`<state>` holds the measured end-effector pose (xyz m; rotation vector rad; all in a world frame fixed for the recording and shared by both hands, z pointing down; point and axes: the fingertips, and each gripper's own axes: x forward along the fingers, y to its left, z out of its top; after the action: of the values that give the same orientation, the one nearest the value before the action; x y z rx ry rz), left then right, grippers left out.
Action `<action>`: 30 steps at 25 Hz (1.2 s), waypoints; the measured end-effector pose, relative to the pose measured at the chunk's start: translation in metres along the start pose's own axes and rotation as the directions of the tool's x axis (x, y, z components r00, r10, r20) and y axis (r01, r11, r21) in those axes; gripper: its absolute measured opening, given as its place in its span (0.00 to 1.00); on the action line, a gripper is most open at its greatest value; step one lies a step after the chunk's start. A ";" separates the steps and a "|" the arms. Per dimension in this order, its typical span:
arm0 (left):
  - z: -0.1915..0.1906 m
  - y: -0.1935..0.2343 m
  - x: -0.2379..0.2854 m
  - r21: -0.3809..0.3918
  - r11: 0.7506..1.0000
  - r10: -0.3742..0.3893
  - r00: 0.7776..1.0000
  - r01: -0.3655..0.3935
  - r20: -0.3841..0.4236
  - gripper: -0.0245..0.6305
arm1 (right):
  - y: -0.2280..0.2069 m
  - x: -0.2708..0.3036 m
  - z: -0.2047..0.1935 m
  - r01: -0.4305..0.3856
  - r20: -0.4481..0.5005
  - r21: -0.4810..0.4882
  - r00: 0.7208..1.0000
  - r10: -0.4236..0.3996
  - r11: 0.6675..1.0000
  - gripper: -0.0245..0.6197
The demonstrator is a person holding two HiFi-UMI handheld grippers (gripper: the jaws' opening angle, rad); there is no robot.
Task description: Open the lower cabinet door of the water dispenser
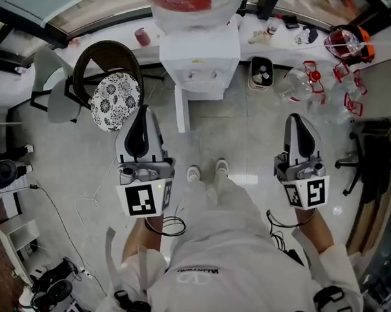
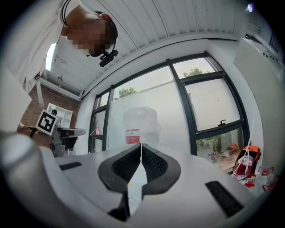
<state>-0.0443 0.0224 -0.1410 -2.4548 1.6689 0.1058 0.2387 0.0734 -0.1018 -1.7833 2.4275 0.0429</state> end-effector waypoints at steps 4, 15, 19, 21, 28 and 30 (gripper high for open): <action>0.019 0.009 -0.017 -0.016 1.000 -0.027 0.999 0.027 0.021 0.04 | 0.017 -0.015 0.026 0.044 0.034 0.003 0.998 -0.044 0.999 0.06; 0.023 0.043 -0.055 -0.031 0.993 -0.112 0.993 0.113 0.026 0.04 | 0.049 -0.066 0.046 0.207 0.054 -0.079 0.978 -0.203 0.975 0.06; 0.026 0.043 -0.070 -0.028 0.995 -0.096 0.995 0.097 0.027 0.04 | 0.051 -0.080 0.040 0.213 0.040 -0.074 0.977 -0.211 0.974 0.06; 0.027 0.042 -0.074 -0.033 0.995 -0.091 0.995 0.092 0.026 0.04 | 0.054 -0.083 0.040 0.209 0.037 -0.064 0.978 -0.207 0.976 0.06; 0.029 0.026 -0.081 -0.047 0.994 -0.094 0.995 0.096 0.027 0.04 | 0.058 -0.093 0.042 0.181 0.036 -0.066 0.983 -0.179 0.981 0.06; 0.032 0.021 -0.082 -0.050 0.994 -0.096 0.995 0.098 0.029 0.04 | 0.055 -0.096 0.042 0.182 0.034 -0.061 0.983 -0.180 0.981 0.06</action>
<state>-0.0933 0.0957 -0.1615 -2.5555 1.5519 0.1696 0.2179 0.1855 -0.1346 -2.0089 2.2589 0.1283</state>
